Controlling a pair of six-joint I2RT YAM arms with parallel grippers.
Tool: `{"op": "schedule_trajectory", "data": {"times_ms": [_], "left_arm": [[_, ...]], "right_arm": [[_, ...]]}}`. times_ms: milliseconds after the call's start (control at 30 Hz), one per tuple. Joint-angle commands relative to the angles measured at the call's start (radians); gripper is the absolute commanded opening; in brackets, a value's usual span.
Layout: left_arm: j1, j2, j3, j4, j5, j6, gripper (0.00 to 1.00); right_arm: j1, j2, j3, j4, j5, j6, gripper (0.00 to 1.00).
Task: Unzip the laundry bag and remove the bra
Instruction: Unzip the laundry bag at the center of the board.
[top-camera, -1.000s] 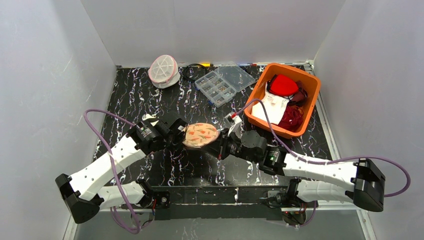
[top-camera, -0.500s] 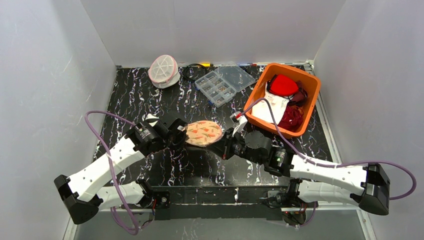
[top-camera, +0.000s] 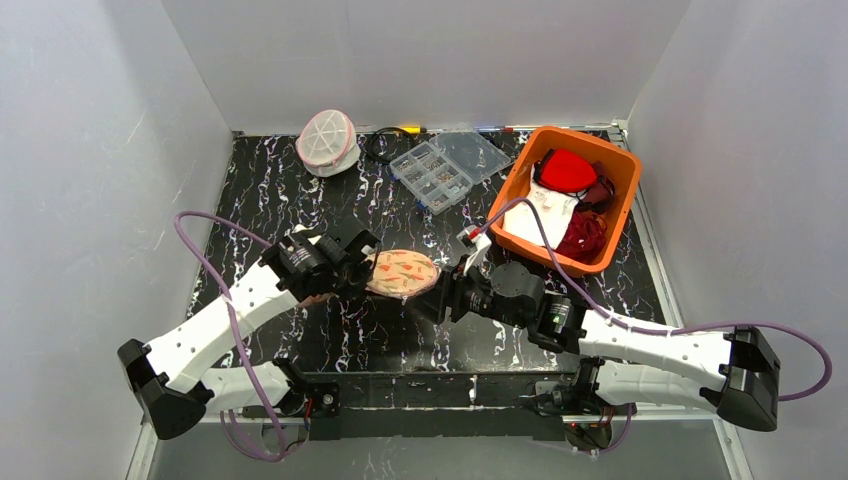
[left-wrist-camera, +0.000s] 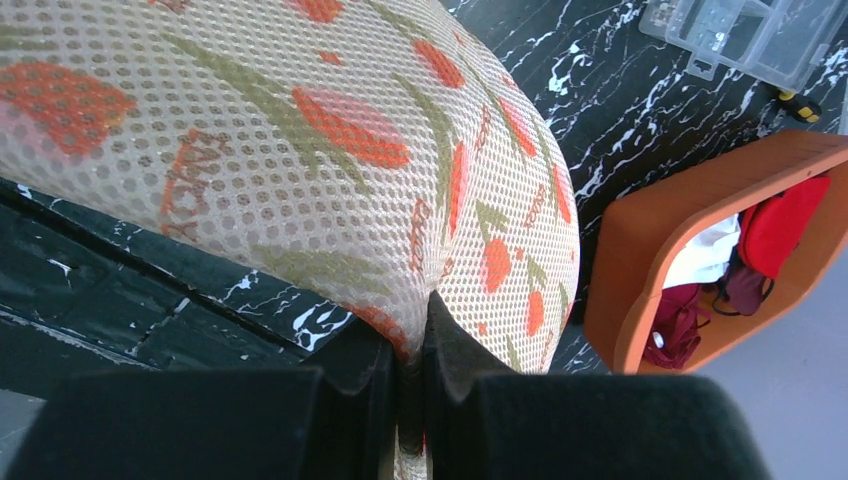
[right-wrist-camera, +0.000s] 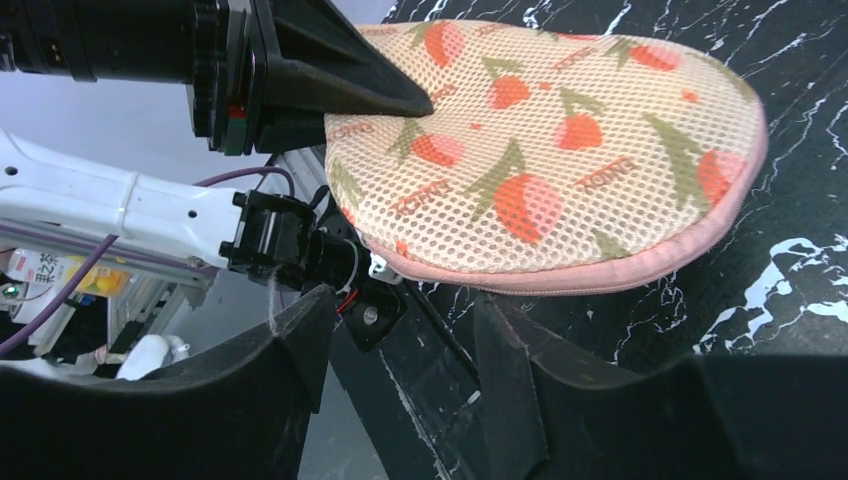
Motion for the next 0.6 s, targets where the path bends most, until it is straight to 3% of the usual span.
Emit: {"op": "schedule_trajectory", "data": {"times_ms": [0,233,567], "left_arm": [[0.002,0.0,0.067,-0.049,-0.066,-0.009,0.0],[0.002,0.051,0.137,-0.085,-0.072,-0.023,0.0],[-0.002,0.045,0.138,-0.086,-0.073,-0.031,0.0]], "right_arm": [[-0.002,0.006,0.001,0.084,-0.06,0.03,0.64],[-0.002,0.039,-0.017,0.151,-0.087,0.102,0.68],[-0.001,0.021,-0.027,0.173,0.05,0.091,0.66]]}}
